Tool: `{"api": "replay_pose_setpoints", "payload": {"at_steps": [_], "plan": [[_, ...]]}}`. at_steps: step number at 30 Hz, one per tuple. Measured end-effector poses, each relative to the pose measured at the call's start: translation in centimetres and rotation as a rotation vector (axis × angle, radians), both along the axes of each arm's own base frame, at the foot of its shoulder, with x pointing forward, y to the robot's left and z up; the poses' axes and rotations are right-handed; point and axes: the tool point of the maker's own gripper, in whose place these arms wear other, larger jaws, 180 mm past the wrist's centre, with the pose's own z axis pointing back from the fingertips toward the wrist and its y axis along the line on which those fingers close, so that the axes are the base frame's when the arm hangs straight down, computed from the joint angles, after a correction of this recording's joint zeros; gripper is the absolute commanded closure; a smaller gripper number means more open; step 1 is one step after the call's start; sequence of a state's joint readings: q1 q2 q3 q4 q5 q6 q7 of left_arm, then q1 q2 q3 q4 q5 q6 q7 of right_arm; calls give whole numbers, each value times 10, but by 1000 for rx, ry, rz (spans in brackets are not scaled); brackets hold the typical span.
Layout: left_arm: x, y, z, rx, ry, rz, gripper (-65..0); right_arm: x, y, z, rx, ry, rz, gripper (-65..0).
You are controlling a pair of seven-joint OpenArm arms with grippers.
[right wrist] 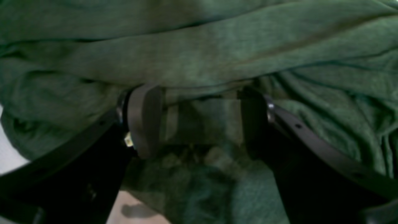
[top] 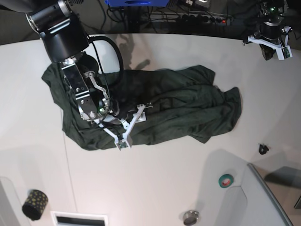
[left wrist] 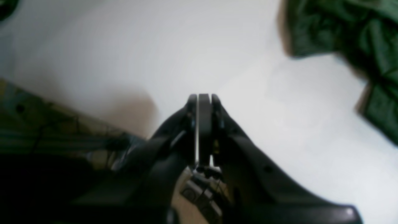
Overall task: Layout the t-shirt on the table in an organized manner, then fold the t-shirt properly
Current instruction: 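Release and regrasp the shirt fabric with the right gripper, then lift and shake the shirt with both grippers, spreading it flat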
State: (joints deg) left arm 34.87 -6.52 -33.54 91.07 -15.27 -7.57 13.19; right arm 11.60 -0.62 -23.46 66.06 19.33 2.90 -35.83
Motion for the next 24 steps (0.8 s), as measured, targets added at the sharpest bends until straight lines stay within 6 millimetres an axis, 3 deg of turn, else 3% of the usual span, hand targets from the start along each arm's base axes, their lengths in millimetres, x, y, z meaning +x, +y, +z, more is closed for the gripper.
{"api": "replay_pose_setpoints", "payload": {"at_steps": [3, 8, 12, 18, 20, 22, 24], "plan": [[-1, -1, -1, -4, 2, -1, 0, 8, -3, -6, 6, 32, -29, -366], [3, -4, -1, -7, -1, -11, 0, 22, -32, -9, 34, 48, -152, -366], [21, -44, -13, -72, -3, -106, 0, 31, -33, -5, 39, 36, -162, -366], [81, -98, -6, -144, -108, -208, 0, 30, -28, -20, 40, 67, -176, -350], [95, -116, -4, -174, -138, -228, 0, 26, -24, -24, 47, 81, -173, -237], [104, -130, -3, -199, -154, -242, 0, 28, -23, -26, 47, 89, -173, -72], [113, -142, -4, -215, -161, -271, 0, 32, -24, -23, 44, 79, -174, -32]]}}
